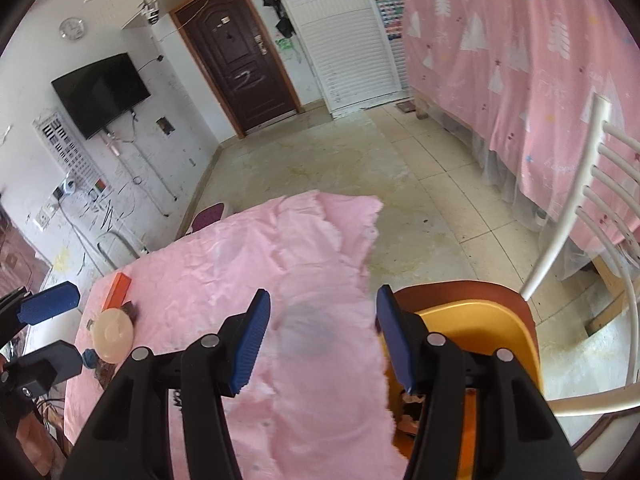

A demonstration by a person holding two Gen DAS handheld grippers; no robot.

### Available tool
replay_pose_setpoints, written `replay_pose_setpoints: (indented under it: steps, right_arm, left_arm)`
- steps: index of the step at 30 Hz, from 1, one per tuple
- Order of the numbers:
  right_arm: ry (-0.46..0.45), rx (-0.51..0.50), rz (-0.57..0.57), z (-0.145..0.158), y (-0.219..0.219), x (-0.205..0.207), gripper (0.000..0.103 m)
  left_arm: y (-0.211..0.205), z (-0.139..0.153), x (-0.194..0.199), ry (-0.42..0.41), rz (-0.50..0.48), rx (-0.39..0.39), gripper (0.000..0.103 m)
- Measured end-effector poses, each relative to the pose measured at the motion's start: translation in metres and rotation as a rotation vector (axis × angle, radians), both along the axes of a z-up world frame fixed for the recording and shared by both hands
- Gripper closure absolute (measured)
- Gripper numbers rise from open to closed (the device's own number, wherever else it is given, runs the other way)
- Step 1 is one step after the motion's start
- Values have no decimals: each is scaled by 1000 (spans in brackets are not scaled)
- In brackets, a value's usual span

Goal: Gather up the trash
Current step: 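Move both open tools back over the table items, then grasp the blue knit ball with the left tool while the right tool grasps the white plastic dome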

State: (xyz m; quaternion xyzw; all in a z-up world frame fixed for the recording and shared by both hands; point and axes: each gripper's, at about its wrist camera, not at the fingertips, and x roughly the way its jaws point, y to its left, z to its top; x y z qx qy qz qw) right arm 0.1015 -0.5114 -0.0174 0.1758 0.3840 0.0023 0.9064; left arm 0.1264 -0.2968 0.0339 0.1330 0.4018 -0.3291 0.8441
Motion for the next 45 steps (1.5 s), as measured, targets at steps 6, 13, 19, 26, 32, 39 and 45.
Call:
replay_pose_setpoints:
  steps: [6, 13, 19, 26, 32, 39, 45]
  right_arm:
    - [-1, -14, 75, 7, 48, 18, 58]
    - [7, -33, 175, 10, 109, 38, 58]
    - [7, -42, 254, 12, 151, 46, 58]
    - [20, -41, 343, 9, 196, 50, 55]
    - [30, -36, 408, 9, 232, 56, 51]
    - [58, -44, 471, 2, 266, 62, 51]
    - [81, -42, 508, -2, 285, 65, 50]
  left_arm:
    - [51, 9, 4, -25, 77, -24, 41]
    - [109, 16, 4, -58, 176, -36, 40]
    - [152, 12, 6, -61, 259, -37, 37]
    - [192, 1, 10, -30, 333, -51, 37]
    - [220, -11, 13, -3, 396, -59, 37]
    - [248, -31, 18, 44, 463, -66, 37]
    - [264, -52, 21, 82, 497, -56, 37]
